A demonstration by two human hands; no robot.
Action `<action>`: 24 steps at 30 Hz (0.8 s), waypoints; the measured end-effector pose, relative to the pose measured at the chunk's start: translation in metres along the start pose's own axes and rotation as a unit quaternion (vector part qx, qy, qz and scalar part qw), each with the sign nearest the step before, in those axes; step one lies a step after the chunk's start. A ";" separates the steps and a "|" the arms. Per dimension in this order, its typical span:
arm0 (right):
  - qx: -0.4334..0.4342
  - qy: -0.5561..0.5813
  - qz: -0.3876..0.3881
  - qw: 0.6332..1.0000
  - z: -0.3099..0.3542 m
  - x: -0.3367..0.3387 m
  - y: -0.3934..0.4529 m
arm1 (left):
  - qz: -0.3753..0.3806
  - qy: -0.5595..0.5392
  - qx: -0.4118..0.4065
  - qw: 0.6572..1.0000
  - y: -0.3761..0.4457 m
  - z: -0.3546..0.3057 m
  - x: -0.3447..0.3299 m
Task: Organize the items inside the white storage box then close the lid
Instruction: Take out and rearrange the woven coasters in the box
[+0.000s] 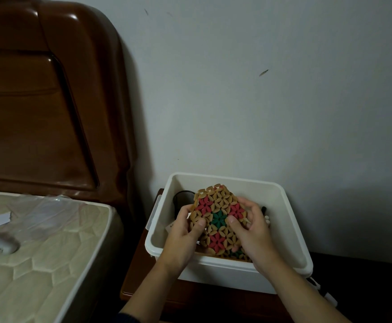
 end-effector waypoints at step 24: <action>-0.061 0.091 -0.043 0.993 -0.015 0.019 0.008 | -0.022 -0.001 -0.074 0.997 -0.005 -0.012 0.001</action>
Point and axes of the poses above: each hand's wrist, its own y-axis towards the middle knuckle, its own x-axis out of the back of the hand, z = x × y, the point moved 7 cm from there along y, towards the middle knuckle, and after that the axes turned 9 degrees about y, right-handed, at the moved point
